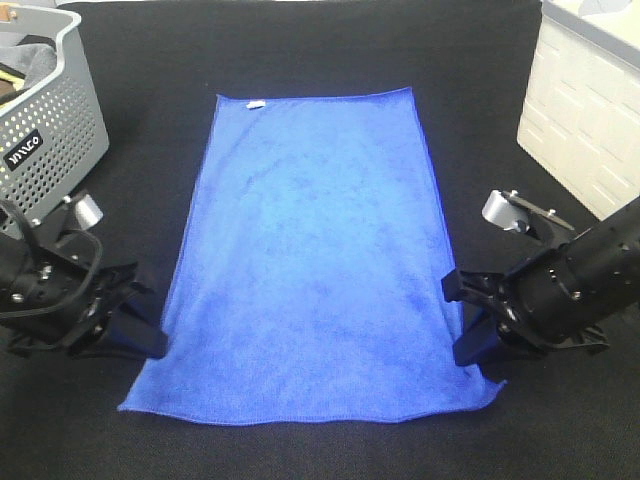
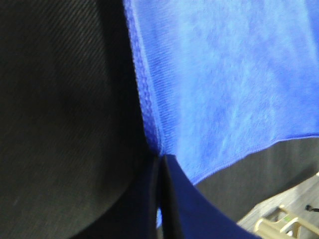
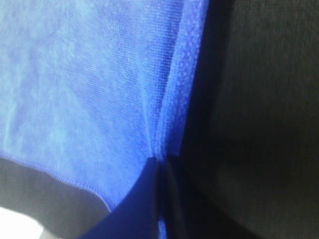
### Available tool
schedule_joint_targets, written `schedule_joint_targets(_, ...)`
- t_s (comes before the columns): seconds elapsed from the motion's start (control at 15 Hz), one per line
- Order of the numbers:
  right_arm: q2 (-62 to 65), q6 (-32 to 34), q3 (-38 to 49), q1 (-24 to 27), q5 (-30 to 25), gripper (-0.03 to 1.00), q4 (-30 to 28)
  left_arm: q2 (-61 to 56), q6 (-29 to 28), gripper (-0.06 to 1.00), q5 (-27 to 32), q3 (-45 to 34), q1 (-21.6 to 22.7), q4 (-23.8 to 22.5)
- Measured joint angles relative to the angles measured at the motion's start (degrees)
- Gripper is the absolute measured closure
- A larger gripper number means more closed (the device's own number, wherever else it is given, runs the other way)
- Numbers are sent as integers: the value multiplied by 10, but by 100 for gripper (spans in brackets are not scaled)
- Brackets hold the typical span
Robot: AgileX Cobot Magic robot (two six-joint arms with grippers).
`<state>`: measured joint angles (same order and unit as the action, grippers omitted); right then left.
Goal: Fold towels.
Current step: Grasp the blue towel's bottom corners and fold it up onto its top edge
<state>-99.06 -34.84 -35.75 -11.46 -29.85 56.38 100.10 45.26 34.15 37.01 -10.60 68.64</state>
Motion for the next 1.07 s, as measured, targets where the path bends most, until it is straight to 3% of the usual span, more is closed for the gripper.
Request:
schedule_joint_targets(0.2, 51, 69, 19, 0, -33, 97, -64, -58, -54, 94, 3, -48, 0, -60)
schedule_joint_targets(0.6, 123, 80, 115, 0, -41, 97, -73, -140, -77, 94, 22, -142, 0, -64)
schedule_joint_targets(0.87, 122, 80, 88, 0, -34, 97, -82, -140, -82, 94, 5, -126, -1, -64)
schedule_joint_targets(1.07, 92, 80, -10, 0, -44, 97, -95, -118, -120, 94, -14, -58, -1, -89)
